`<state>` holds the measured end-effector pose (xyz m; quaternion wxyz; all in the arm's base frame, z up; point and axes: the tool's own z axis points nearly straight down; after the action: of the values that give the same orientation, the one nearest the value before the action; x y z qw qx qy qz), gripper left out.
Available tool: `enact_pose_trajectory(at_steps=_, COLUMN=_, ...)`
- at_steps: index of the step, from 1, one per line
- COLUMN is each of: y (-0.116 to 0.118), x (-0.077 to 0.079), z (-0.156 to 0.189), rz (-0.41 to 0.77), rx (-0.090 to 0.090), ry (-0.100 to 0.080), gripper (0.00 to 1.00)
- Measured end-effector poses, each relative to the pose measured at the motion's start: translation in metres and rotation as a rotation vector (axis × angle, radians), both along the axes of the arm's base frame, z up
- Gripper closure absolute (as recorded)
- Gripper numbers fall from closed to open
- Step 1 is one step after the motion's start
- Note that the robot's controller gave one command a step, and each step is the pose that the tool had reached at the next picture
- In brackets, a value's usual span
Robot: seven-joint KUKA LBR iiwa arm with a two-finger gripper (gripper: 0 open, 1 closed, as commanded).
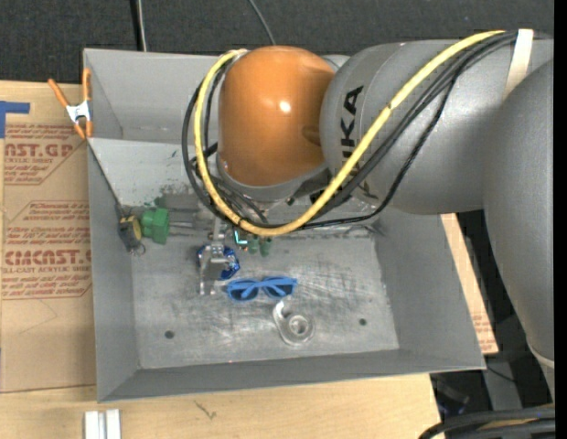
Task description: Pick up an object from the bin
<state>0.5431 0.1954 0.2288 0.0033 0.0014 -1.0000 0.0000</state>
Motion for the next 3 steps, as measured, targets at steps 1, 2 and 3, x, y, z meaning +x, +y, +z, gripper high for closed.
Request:
enact_pose_trajectory(at_steps=1, y=-0.061, x=-0.02, z=-0.139, rz=0.176, rx=-0.001, ry=0.001, gripper=0.0)
enact_pose_trajectory(at_steps=2, y=-0.102, x=-0.022, z=-0.155, rz=-0.121, rx=0.007, ry=-0.016, gripper=0.0)
enact_pose_trajectory(at_steps=3, y=-0.104, x=-0.02, z=-0.153, rz=-0.123, rx=0.007, ry=-0.021, gripper=1.0)
